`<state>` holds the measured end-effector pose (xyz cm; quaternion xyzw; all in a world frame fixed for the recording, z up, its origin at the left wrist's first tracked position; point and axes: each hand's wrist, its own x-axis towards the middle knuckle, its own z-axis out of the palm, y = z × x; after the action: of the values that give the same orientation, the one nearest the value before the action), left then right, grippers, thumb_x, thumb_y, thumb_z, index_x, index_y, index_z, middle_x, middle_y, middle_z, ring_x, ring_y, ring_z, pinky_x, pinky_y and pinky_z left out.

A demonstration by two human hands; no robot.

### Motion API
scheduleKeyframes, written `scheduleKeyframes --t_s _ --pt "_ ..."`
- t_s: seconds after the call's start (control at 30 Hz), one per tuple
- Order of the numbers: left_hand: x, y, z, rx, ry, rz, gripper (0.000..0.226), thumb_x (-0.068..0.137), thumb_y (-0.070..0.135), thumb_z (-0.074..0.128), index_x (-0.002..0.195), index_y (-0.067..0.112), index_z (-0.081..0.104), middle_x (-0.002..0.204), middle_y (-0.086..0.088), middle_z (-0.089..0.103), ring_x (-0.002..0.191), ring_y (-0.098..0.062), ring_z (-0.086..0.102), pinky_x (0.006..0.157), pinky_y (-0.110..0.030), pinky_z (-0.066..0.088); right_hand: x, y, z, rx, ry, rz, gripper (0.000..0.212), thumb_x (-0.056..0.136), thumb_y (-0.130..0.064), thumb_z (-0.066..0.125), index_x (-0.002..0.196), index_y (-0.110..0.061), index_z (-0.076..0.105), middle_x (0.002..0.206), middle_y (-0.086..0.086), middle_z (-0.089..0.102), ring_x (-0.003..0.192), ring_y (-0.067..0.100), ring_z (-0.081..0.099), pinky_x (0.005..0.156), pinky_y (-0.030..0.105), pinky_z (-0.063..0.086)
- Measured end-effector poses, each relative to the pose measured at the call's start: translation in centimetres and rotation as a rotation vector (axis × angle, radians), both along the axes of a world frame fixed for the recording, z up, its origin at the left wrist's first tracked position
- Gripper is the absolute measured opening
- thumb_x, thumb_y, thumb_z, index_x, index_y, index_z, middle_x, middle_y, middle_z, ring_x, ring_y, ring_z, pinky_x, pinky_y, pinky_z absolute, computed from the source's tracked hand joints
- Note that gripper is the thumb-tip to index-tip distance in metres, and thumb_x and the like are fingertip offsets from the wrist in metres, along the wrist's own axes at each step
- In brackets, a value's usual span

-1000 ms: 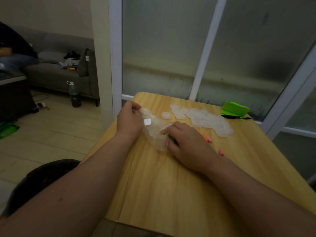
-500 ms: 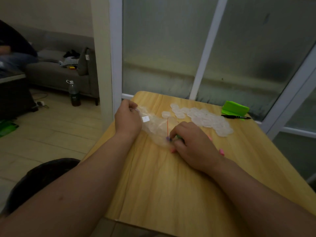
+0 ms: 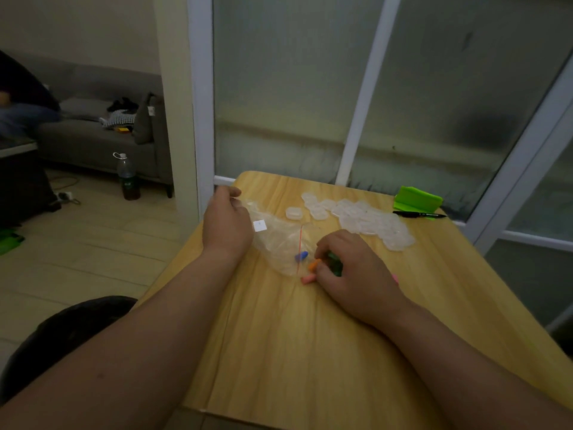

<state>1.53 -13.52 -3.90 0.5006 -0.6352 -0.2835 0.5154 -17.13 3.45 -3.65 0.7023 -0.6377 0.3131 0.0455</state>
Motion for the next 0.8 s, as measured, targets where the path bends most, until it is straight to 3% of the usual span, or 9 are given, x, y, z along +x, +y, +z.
scheduleKeyframes --t_s 0.1,0.23,0.33,0.43,0.57,0.7,0.8 --pt "-0.3 0.5 0.2 -0.104 -0.171 -0.058 0.045 0.095 0.020 0.059 0.139 0.027 0.054 0.143 -0.001 0.051 0.130 -0.022 0.051 0.111 -0.047 0.044 -0.2 0.1 -0.1 -0.024 -0.027 -0.020 0.016 0.085 -0.016 0.069 0.094 -0.025 0.059 0.097 -0.011 0.058 0.092 0.010 0.055 0.081 0.035 0.050" --pt "-1.4 2.0 0.5 -0.242 -0.381 -0.159 0.039 0.093 0.035 0.060 0.132 0.035 0.062 0.139 0.008 0.058 0.135 -0.018 0.048 0.120 -0.052 0.028 0.0 -0.2 -0.1 -0.005 0.026 -0.025 0.020 0.084 -0.016 0.070 0.093 -0.029 0.058 0.093 -0.014 0.053 0.089 0.010 0.050 0.079 0.034 0.047" --pt "-1.7 2.2 0.1 -0.268 -0.489 -0.196 0.031 0.094 0.041 0.056 0.123 0.040 0.066 0.134 0.012 0.061 0.136 -0.015 0.047 0.126 -0.055 0.014 0.4 -0.8 0.2 0.038 0.081 -0.042 0.012 0.087 -0.031 0.069 0.095 -0.033 0.060 0.096 -0.016 0.050 0.091 0.009 0.047 0.079 0.032 0.043" --pt "-1.6 2.1 0.0 -0.251 -0.499 -0.209 0.029 0.095 0.041 0.054 0.120 0.040 0.067 0.132 0.014 0.062 0.136 -0.014 0.047 0.127 -0.054 0.009 1.0 -1.4 0.4 0.052 0.136 -0.074 0.013 0.093 -0.042 0.064 0.097 -0.034 0.055 0.097 -0.014 0.048 0.092 0.010 0.044 0.079 0.033 0.040" --pt "-1.6 2.1 0.1 -0.238 -0.500 -0.212 0.027 0.095 0.041 0.055 0.119 0.040 0.067 0.131 0.014 0.062 0.136 -0.015 0.047 0.127 -0.054 0.009 1.3 -1.7 0.4 0.068 0.202 -0.085 0.011 0.100 -0.042 0.056 0.107 -0.034 0.057 0.099 -0.017 0.045 0.098 0.011 0.043 0.084 0.036 0.040" --pt "-1.6 2.0 0.1 -0.223 -0.498 -0.209 0.027 0.095 0.039 0.055 0.119 0.039 0.067 0.130 0.013 0.062 0.135 -0.016 0.048 0.127 -0.054 0.010 1.1 -1.7 0.7 0.119 0.245 -0.057 0.011 0.102 -0.041 0.054 0.104 -0.033 0.061 0.101 -0.015 0.051 0.101 0.013 0.043 0.090 0.041 0.041" --pt "-1.6 2.1 0.1 -0.209 -0.493 -0.211 0.027 0.094 0.038 0.056 0.118 0.038 0.068 0.130 0.012 0.062 0.135 -0.017 0.048 0.127 -0.054 0.012 1.1 -1.9 1.0 0.126 0.248 -0.040 0.006 0.102 -0.036 0.056 0.097 -0.034 0.054 0.097 -0.014 0.049 0.096 0.012 0.041 0.089 0.038 0.038"
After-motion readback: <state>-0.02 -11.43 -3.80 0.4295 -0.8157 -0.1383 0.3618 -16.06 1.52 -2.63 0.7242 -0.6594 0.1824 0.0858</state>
